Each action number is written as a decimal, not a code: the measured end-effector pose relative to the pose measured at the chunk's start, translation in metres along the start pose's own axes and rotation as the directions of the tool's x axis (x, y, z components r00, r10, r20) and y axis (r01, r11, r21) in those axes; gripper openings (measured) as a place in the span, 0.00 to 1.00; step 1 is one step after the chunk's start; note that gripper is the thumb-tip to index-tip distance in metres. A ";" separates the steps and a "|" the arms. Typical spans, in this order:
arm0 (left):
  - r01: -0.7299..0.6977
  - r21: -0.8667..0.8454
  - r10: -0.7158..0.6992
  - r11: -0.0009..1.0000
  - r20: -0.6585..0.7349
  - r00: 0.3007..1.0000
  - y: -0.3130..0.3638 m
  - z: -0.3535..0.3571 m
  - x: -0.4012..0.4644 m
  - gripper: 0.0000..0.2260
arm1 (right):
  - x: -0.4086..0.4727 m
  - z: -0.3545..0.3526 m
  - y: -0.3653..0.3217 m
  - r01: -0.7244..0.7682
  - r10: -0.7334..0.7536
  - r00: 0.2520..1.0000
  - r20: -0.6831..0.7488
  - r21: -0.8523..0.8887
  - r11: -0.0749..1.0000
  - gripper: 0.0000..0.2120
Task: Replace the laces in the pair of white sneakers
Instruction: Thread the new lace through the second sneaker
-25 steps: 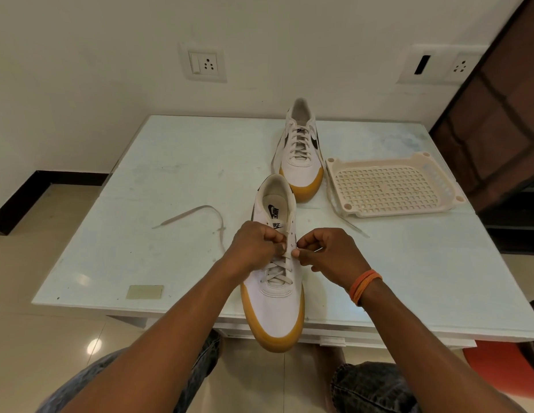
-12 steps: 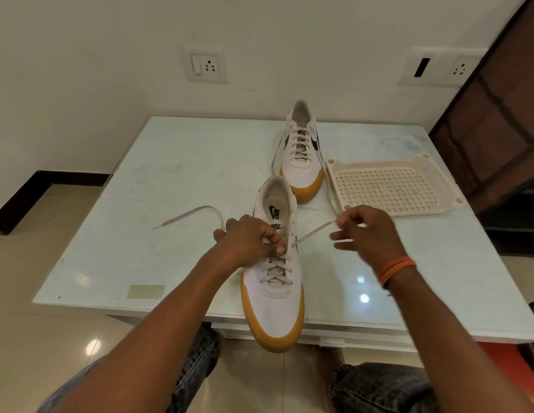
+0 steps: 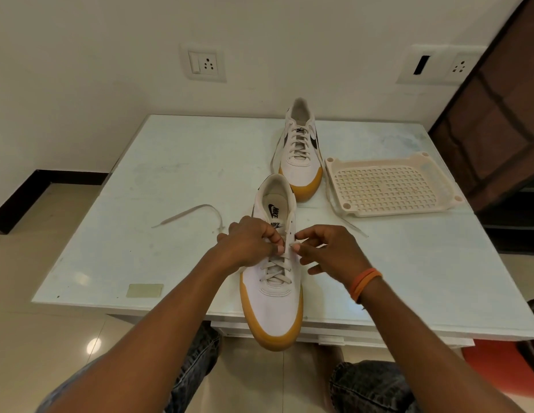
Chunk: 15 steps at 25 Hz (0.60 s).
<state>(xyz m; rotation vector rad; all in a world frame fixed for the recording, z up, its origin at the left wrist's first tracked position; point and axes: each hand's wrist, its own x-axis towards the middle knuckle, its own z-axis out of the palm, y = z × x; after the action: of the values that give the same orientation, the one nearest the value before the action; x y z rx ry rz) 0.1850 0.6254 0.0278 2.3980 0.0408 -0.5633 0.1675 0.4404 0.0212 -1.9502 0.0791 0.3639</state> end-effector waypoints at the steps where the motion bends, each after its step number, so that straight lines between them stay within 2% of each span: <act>1: -0.004 0.002 0.004 1.000 -0.003 1.000 0.000 0.000 0.000 0.09 | 0.000 0.006 0.002 0.049 -0.052 0.997 -0.052 -0.062 0.997 0.09; 3: 0.000 0.018 0.000 1.000 -0.009 1.000 0.000 -0.003 -0.002 0.09 | 0.001 0.008 0.002 0.109 -0.127 0.986 -0.107 -0.163 0.981 0.03; 5: 0.002 0.081 -0.002 0.997 -0.010 1.000 0.002 -0.006 -0.004 0.08 | 0.004 -0.006 0.001 0.108 -0.126 0.986 -0.106 -0.161 0.981 0.03; 6: 0.003 0.117 -0.002 0.993 -0.008 1.000 0.003 -0.007 -0.005 0.07 | 0.006 -0.018 0.002 0.098 -0.119 0.981 -0.150 -0.142 0.985 0.04; 7: 0.005 0.133 -0.004 0.991 -0.008 1.000 0.003 -0.009 -0.006 0.06 | 0.010 -0.034 0.004 0.086 -0.110 0.964 -0.240 -0.111 0.990 0.06; 9: 0.005 0.106 -0.005 0.994 -0.006 1.000 0.003 -0.011 -0.006 0.06 | 0.015 -0.068 0.011 0.060 -0.068 0.885 -0.461 -0.033 0.998 0.09; 11: -0.001 0.087 0.001 0.996 -0.001 1.000 0.003 -0.011 -0.005 0.06 | 0.014 -0.085 0.017 0.027 -0.032 0.825 -0.564 -0.017 0.999 0.05; 12: -0.001 0.085 0.001 0.996 0.004 1.000 0.002 -0.010 -0.004 0.06 | 0.012 -0.084 0.017 0.014 -0.023 0.840 -0.542 -0.021 1.000 0.05; 13: -0.001 0.074 0.000 0.997 0.012 1.000 0.001 -0.009 -0.003 0.07 | 0.010 -0.075 0.016 0.012 -0.016 0.887 -0.461 -0.012 1.000 0.10; 15: 0.001 0.014 -0.001 1.000 0.030 1.000 0.001 -0.007 -0.001 0.07 | 0.003 -0.044 0.008 0.010 -0.006 0.983 -0.186 0.020 1.000 0.18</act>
<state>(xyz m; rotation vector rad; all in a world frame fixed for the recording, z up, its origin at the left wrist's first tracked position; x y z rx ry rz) 0.1870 0.6289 0.0334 2.4024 0.0254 -0.6013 0.1783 0.3977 0.0285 -1.9591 0.1958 0.1741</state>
